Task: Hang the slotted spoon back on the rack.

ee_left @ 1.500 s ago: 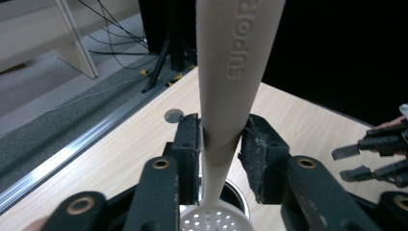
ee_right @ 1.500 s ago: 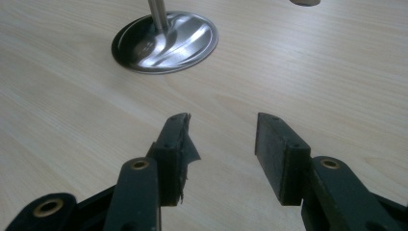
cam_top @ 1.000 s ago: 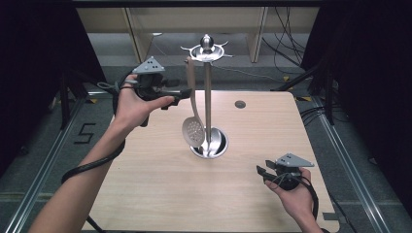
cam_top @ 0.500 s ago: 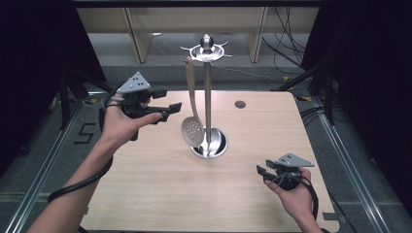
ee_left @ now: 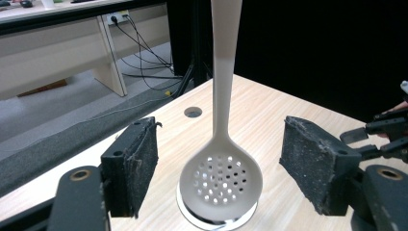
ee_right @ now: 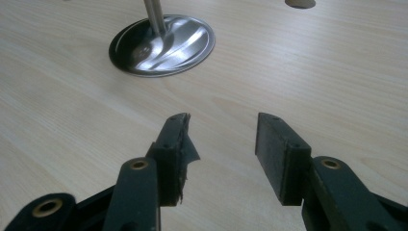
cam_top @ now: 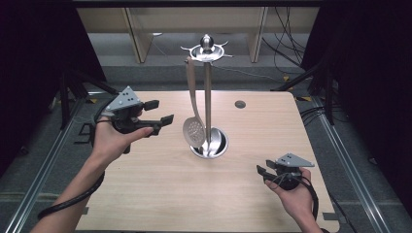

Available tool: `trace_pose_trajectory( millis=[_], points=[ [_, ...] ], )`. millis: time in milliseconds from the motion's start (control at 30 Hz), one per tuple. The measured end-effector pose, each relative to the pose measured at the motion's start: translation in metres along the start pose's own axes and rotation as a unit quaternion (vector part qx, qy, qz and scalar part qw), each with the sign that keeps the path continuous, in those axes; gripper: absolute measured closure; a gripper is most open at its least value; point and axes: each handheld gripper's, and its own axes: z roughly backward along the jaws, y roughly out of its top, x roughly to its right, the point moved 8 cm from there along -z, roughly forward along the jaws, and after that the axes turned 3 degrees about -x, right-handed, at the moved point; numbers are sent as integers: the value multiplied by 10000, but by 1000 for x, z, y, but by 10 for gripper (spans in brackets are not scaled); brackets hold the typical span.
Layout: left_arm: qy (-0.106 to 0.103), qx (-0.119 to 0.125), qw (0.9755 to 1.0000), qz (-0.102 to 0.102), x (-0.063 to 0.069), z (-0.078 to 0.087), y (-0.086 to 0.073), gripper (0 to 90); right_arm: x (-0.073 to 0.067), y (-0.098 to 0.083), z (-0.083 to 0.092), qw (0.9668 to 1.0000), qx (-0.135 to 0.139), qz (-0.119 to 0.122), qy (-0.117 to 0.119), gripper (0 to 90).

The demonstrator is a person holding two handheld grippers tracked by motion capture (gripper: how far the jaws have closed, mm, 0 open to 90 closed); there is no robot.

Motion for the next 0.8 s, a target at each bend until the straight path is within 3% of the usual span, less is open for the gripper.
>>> trace_pose_trajectory(
  millis=[267, 367, 500, 800],
  points=[
    [-10, -154, 9999, 67, 1, 4, -29, 280, 2, 0, 1, 9999, -8, 80, -92, 557],
    [2, -158, 9998, 134, 1, 4, -40, 280, 0, 0, 0, 10000, -5, -20, 15, 557],
    [-24, -125, 9996, 242, 1, 6, -53, 283, 2, 0, 1, 9999, -2, 67, -101, 557],
    [52, -124, 9992, 389, 2, 7, -87, 286, 2, 0, 1, 9999, -13, 93, -99, 557]
  ],
)
